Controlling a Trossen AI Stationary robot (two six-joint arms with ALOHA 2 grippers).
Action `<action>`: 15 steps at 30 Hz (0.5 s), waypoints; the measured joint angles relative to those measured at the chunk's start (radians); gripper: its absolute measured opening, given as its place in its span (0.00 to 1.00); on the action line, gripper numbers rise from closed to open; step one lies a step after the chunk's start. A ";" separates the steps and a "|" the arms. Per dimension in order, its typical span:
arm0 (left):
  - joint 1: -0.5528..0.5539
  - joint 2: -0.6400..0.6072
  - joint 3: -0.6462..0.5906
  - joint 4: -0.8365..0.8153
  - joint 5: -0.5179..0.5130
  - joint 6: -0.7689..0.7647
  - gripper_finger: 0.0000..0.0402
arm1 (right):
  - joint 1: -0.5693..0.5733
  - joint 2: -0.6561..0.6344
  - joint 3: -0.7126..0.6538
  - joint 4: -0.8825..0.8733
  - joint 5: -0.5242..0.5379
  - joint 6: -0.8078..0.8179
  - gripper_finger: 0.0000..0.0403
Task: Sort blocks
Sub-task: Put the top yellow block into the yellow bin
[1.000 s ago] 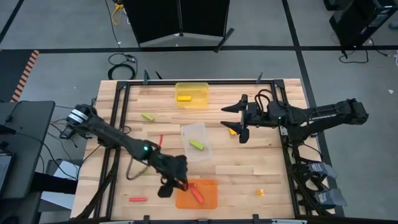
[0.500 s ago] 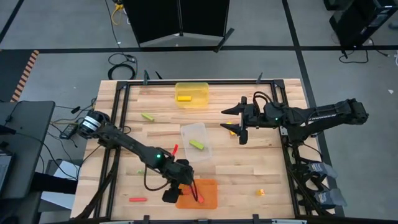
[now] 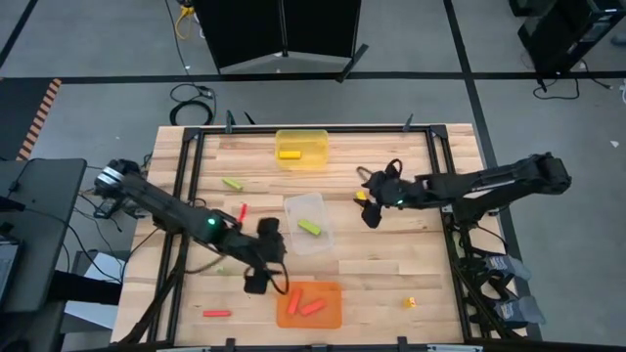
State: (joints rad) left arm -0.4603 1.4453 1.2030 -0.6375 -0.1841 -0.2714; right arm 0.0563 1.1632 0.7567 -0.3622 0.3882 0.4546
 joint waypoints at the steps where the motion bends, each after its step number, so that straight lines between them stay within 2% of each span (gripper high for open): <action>1: 0.000 -0.029 -0.019 -0.008 -0.016 -0.008 0.64 | 0.000 0.023 0.000 -0.026 0.010 0.031 0.68; 9: -0.024 -0.319 -0.245 0.082 -0.175 -0.097 0.61 | -0.038 0.219 0.000 -0.081 0.013 0.157 0.71; 15: -0.052 -0.537 -0.427 0.233 -0.228 -0.140 0.61 | -0.115 0.335 0.000 -0.106 -0.063 0.187 0.72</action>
State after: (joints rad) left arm -0.5122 0.9088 0.7762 -0.4045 -0.4116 -0.4112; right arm -0.0592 1.4984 0.7570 -0.4681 0.3249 0.6415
